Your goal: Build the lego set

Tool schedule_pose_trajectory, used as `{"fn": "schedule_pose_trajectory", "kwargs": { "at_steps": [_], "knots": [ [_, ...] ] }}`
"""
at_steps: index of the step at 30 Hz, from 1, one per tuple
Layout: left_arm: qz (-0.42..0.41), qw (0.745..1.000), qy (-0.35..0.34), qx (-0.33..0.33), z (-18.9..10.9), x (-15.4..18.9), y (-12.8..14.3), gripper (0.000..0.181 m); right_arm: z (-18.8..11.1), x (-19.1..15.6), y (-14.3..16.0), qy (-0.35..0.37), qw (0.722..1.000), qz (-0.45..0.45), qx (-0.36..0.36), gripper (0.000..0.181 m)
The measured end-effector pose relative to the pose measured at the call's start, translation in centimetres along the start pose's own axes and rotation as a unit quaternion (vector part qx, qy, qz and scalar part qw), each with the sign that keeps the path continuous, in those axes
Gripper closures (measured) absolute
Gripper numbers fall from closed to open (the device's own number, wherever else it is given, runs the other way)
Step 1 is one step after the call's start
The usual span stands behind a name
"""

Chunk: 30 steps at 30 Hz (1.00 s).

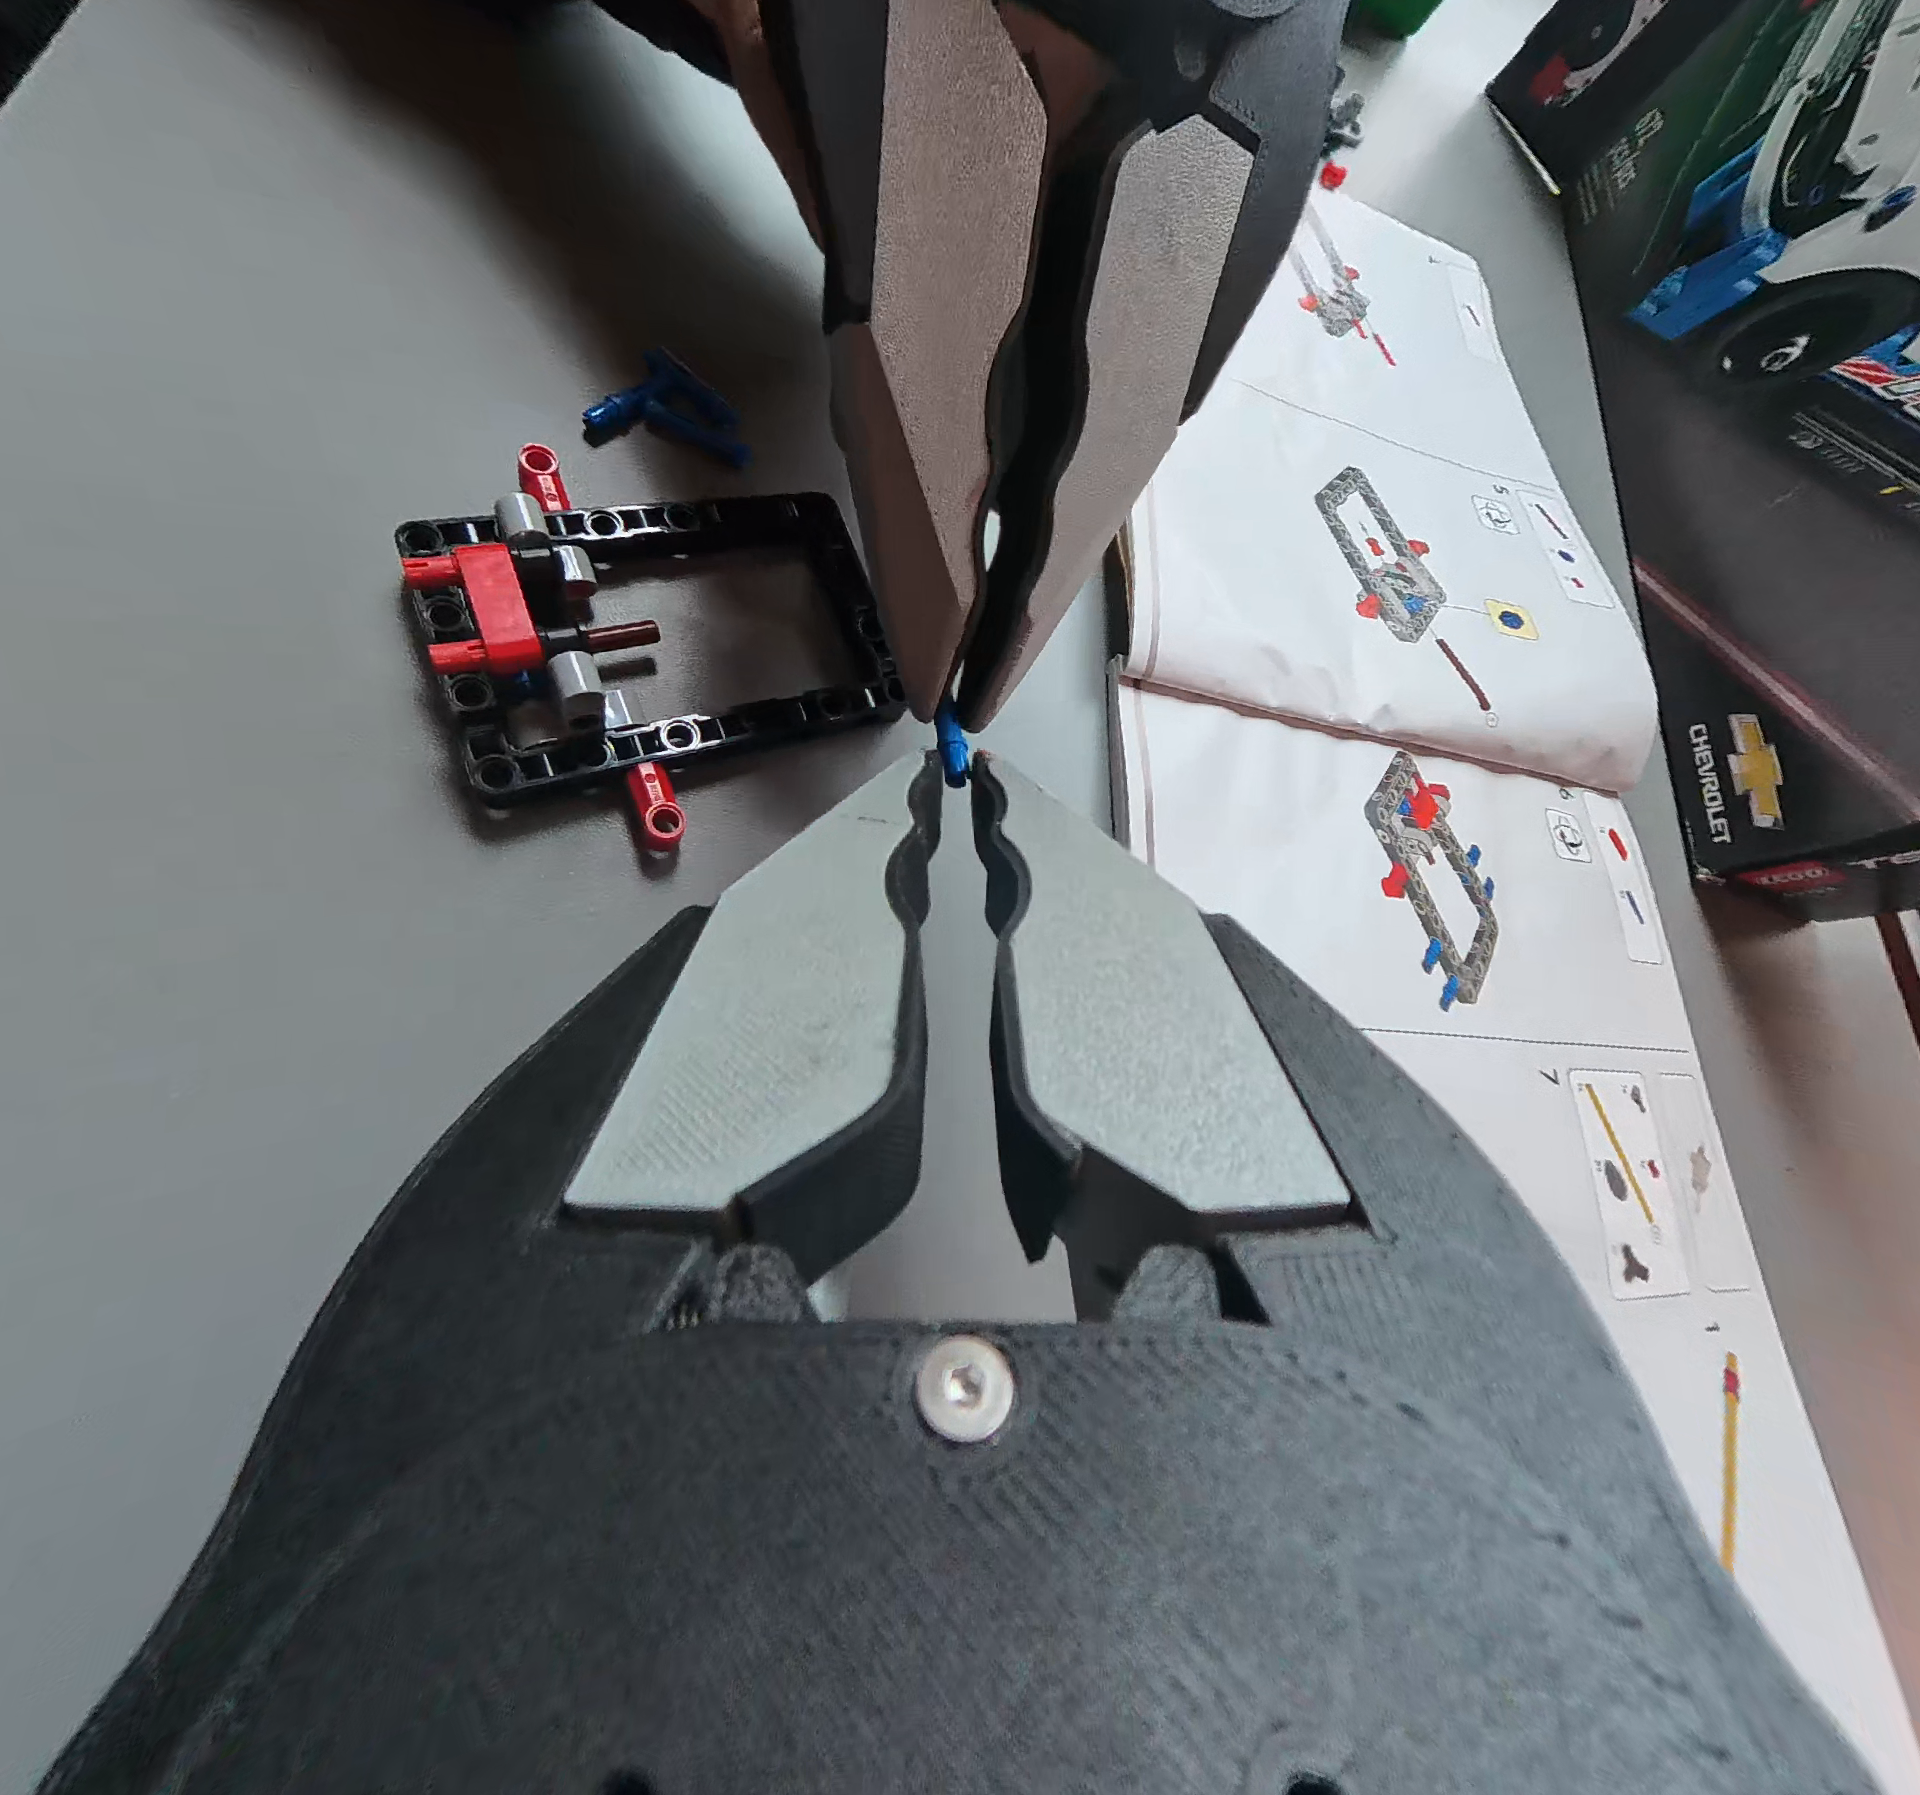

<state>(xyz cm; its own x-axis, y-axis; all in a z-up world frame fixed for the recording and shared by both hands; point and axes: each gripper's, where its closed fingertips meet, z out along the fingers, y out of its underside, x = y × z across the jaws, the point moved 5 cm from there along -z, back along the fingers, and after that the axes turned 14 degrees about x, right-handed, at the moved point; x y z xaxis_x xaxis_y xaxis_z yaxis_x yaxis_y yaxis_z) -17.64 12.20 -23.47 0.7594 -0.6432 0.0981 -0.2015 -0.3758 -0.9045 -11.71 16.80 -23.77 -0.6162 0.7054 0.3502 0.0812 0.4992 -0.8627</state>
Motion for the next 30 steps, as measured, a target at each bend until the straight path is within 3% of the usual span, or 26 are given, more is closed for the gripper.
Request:
{"fn": "schedule_pose_trajectory", "kwargs": {
  "at_steps": [8, 16, 27, 30],
  "knots": [
    [0.003, 1.0, -0.007, 0.013, -0.2, -0.2, -0.3, 0.178, -0.2, 0.3, 0.1, -0.009, 0.999, 0.034, 0.008, 0.18],
    [-0.032, 0.996, 0.008, -0.077, -1.4, -1.0, 2.4, 0.157, -1.4, 0.9, 1.3, -0.024, 0.994, 0.102, -0.016, 0.18],
    [-0.031, 0.993, 0.053, -0.098, -1.7, 0.0, 2.7, 0.159, -1.6, 0.0, 2.3, -0.057, 0.988, 0.135, -0.039, 0.18],
    [-0.024, 0.994, 0.045, -0.1, -1.2, 0.1, 2.7, 0.168, -1.5, -0.1, 2.5, -0.058, 0.989, 0.129, -0.046, 0.18]
  ]
}}
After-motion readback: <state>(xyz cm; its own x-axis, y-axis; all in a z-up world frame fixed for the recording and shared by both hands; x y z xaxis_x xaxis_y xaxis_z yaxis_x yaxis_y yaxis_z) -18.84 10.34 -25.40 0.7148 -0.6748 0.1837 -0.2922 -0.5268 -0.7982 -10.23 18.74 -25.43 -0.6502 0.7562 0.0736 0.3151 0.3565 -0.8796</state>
